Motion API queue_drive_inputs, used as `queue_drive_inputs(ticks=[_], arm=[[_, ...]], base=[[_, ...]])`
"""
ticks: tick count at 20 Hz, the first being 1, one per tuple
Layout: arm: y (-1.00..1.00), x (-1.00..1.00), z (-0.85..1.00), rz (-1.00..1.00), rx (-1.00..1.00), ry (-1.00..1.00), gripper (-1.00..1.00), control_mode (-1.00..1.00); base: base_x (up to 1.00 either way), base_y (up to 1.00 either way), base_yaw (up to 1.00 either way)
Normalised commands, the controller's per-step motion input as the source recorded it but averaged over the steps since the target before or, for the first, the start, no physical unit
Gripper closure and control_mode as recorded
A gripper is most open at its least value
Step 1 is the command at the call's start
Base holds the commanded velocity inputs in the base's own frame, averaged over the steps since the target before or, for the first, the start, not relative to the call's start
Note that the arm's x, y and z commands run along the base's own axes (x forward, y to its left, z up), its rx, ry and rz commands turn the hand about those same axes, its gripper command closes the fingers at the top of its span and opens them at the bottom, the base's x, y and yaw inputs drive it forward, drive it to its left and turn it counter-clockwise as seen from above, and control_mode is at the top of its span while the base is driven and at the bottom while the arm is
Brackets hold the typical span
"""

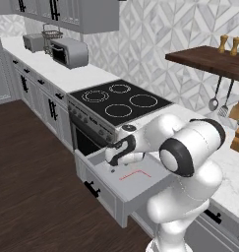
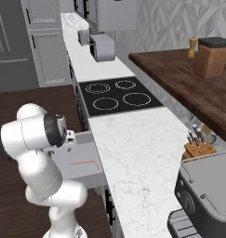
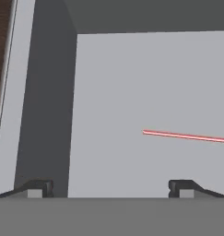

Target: Take a straw from the drawer in front and place it inside the glass cup on the dining counter.

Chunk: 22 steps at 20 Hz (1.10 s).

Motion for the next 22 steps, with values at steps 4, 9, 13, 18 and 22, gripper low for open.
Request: queue_drive_inputs(ticks=[4,9,13,18,22], arm=[[0.00,0.57,-0.54,0.00,0.01,0.16,-1.00,-1.00],[0.10,0.29,-0.48,0.00,0.00,0.12,-1.00,-1.00],[0.34,0.09,-0.44,0.00,0.00,0.09,-1.00,-1.00],[0.53,0.01,-0.38,0.00,0.00,0.07,-1.00,-1.00],[0.78,-0.08,-0.19,0.00,0.00,0.03,-1.00,-1.00]], base=[[0.00,0.00,0.00],[0.00,0.00,0.00],[0.00,0.00,0.00],[0.00,0.00,0.00],[0.00,0.00,0.00]])
